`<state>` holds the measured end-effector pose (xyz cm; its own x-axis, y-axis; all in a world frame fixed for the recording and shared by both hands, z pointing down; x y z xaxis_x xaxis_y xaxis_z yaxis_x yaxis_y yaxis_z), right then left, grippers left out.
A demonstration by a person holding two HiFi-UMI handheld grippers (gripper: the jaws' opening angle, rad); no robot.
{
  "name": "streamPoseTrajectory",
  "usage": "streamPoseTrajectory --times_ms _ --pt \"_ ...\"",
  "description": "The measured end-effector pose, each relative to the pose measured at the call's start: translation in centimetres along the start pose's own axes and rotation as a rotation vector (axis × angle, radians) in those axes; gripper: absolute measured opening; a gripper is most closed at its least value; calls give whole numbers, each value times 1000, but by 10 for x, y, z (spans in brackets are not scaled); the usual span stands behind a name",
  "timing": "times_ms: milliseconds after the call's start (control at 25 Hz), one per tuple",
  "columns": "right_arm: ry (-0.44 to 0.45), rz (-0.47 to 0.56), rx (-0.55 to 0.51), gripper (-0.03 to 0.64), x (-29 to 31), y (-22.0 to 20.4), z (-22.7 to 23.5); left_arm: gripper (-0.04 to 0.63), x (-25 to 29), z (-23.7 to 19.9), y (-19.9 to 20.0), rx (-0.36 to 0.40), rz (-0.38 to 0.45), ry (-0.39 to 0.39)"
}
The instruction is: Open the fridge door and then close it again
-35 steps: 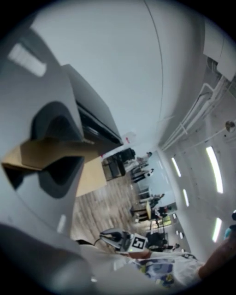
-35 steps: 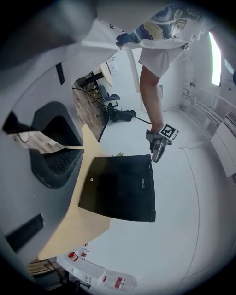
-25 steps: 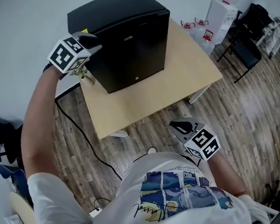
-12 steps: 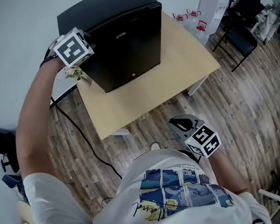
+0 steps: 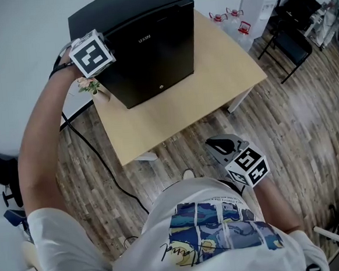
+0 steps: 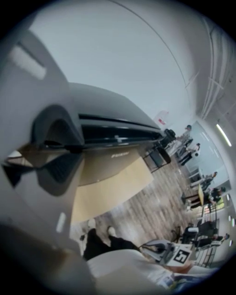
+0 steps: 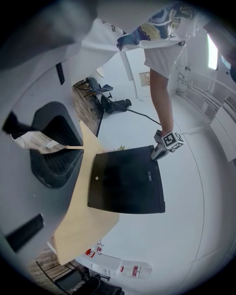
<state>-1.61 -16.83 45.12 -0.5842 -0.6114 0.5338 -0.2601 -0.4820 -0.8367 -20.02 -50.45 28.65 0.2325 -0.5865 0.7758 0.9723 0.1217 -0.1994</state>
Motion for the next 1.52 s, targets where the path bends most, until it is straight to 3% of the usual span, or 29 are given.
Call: streamPoseTrajectory --times_ms 160,440,1320,1520 --pt "11 7 4 26 -5 -4 -1 60 -1 1 -4 -45 -4 -5" --pt "6 15 15 26 -21 -10 6 57 -2 3 2 -60 22 -13" --pt "12 21 38 26 -69 -40 26 57 1 6 4 -123 -49 37" --pt "17 26 41 26 -76 -41 30 54 -10 16 8 -132 -39 -1"
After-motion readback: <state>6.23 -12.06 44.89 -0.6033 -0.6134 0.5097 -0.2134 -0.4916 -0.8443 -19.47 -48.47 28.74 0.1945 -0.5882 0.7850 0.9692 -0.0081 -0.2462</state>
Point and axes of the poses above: the fingertips, and each gripper's own axes: x forward along the fingers, z to its right, y out of its top, the point moved 4 cm from there along -x, backward along the fingers, and after that the axes turned 1 degree about -y, right-handed, at the moved point
